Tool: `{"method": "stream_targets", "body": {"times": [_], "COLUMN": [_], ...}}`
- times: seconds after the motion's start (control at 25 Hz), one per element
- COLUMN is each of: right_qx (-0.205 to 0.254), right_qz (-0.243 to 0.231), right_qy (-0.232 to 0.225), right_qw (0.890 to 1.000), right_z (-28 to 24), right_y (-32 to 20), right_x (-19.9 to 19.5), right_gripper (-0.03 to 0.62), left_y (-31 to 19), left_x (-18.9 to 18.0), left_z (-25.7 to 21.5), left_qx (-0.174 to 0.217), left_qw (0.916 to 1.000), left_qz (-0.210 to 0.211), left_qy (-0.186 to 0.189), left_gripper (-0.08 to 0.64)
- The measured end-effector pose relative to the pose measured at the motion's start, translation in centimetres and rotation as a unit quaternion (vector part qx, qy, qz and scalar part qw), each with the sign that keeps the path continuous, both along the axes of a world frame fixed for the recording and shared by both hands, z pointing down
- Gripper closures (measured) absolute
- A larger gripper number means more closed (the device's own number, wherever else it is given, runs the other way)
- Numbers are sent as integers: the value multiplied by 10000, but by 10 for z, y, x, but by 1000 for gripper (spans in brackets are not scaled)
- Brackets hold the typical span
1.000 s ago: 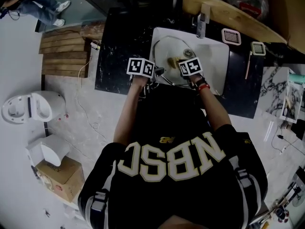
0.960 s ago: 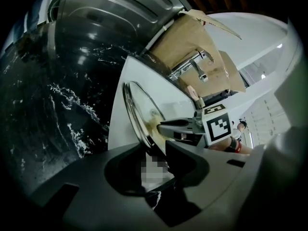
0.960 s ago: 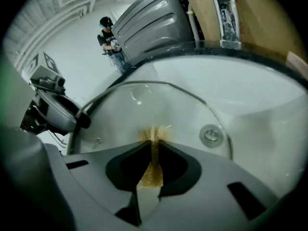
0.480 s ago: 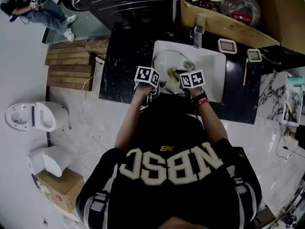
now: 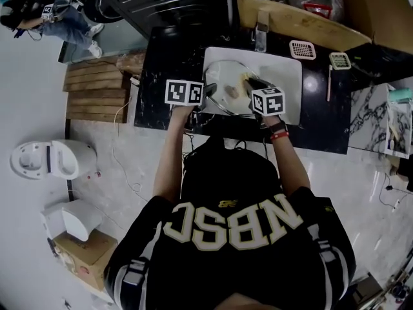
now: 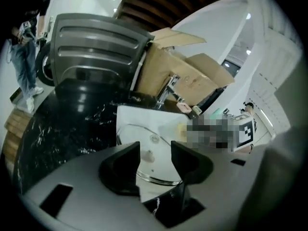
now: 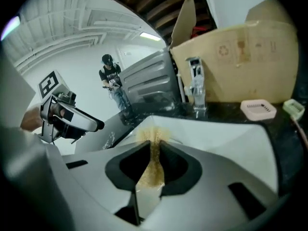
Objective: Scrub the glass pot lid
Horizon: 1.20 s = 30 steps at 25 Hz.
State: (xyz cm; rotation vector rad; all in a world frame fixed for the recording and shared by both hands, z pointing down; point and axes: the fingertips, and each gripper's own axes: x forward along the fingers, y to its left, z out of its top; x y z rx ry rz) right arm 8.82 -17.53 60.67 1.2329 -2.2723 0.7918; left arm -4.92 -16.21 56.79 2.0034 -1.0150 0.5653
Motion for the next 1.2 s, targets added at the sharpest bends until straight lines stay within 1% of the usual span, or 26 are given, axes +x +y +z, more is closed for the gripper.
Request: {"method": "stream_targets", "body": {"times": [0.04, 0.12, 0.16, 0.24, 0.32, 0.44, 0.52, 0.64, 0.72, 0.76, 0.84, 0.96, 1.2], "right_qx": [173, 528, 725, 1155, 1538, 1958, 2205, 2513, 2692, 2761, 2853, 2916, 2825], "right_qz": [101, 290, 384, 612, 837, 1108, 1257, 1416, 1513, 1577, 1690, 1749, 1794], "right_qy": [10, 12, -2, -51, -78, -45, 9, 250, 328, 331, 328, 355, 352], "right_qw": [9998, 9982, 9966, 9914, 9845, 9744, 9673, 9572, 9505, 9475, 9428, 9397, 9417], "right_z": [-12, -36, -47, -73, -98, -130, -146, -166, -175, -179, -183, -185, -179], "right_y": [0, 2, 2, 4, 8, 19, 27, 37, 44, 47, 51, 56, 69], "right_x": [6, 19, 25, 37, 48, 62, 68, 77, 84, 89, 97, 105, 117], "right_gripper": [522, 522, 522, 522, 522, 522, 523, 526, 526, 526, 527, 526, 526], "left_y": [-2, -6, -8, -12, -15, -14, -8, 0, 6, 8, 11, 15, 23], "left_x": [4, 13, 17, 23, 29, 38, 44, 53, 58, 60, 63, 68, 84], "left_z": [-9, -28, -36, -54, -76, -111, -133, -158, -164, -165, -167, -168, -165], "left_qx": [302, 875, 1125, 1632, 2193, 2990, 3408, 3886, 4075, 4113, 4120, 4128, 4086], "left_qw": [9995, 9960, 9935, 9865, 9754, 9530, 9383, 9195, 9115, 9099, 9094, 9092, 9119], "left_qz": [73, 157, 142, -15, -235, -478, -557, -584, -550, -543, -566, -546, -374], "left_qy": [-25, -105, -128, -114, -24, 125, 171, 123, 6, -23, 10, 50, 95], "left_gripper": [342, 358, 365, 368, 401, 429, 452, 531, 545, 546, 546, 546, 546]}}
